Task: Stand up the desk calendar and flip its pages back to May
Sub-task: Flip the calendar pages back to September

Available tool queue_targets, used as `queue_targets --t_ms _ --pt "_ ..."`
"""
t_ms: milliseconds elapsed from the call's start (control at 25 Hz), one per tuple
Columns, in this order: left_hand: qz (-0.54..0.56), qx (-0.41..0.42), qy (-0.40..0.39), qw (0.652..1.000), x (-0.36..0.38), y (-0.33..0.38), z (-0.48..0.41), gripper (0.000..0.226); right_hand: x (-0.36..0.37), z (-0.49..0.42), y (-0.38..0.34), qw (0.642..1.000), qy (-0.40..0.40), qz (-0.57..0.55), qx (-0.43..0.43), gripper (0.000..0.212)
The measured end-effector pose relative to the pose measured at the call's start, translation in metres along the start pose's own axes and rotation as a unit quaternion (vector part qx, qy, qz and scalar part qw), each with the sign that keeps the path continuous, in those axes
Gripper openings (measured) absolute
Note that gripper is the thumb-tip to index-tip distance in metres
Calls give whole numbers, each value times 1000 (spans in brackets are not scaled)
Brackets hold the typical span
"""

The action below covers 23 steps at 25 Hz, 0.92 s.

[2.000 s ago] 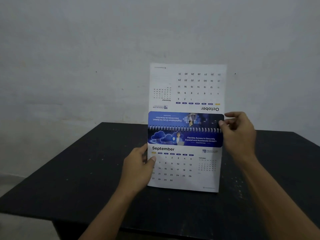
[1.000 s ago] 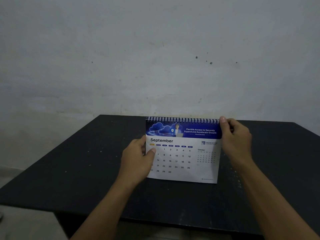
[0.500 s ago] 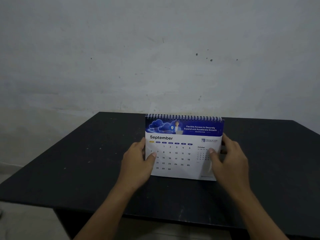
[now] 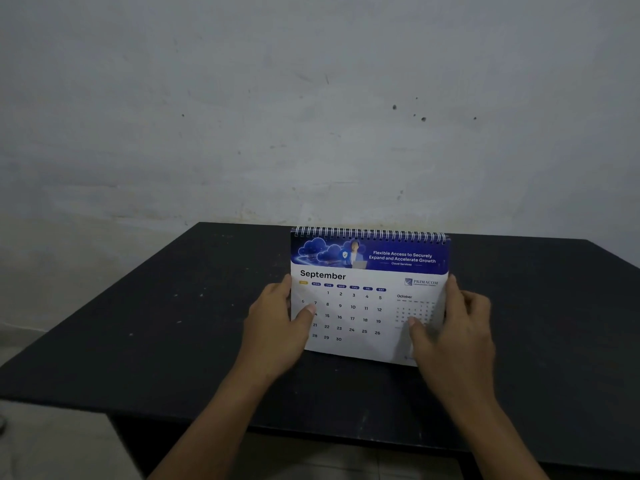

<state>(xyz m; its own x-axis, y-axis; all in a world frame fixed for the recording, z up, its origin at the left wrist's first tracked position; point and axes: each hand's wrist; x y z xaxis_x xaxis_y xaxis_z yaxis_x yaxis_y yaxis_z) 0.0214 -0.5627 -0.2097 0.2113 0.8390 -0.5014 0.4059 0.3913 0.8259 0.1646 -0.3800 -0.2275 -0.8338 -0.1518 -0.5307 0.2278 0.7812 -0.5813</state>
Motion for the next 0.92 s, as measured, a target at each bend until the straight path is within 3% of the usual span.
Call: queue_targets --t_ms 120,320,520,920 --pt "6 -2 -6 1000 0 1 1 39 -2 2 -1 1000 8 17 0 85" --pt "20 -7 -1 1000 -1 4 2 33 -9 -5 -3 999 37 3 -12 54" --pt "32 -9 -6 999 -1 6 4 29 -14 -8 -3 999 36 -24 -17 42" --pt "105 -71 -17 992 -11 10 5 52 -28 -15 12 988 -4 -152 -8 31"
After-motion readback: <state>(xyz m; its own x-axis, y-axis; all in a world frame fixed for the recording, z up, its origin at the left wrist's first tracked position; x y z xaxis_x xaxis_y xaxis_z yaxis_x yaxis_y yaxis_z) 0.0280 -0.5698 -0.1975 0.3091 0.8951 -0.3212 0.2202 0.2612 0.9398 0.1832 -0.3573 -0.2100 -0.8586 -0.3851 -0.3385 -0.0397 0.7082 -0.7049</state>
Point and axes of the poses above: each hand's wrist, its own z-axis away from the middle knuckle, its own x-axis out of the palm, y = z × x, and after that the axes turned 4 degrees about -x, right-handed
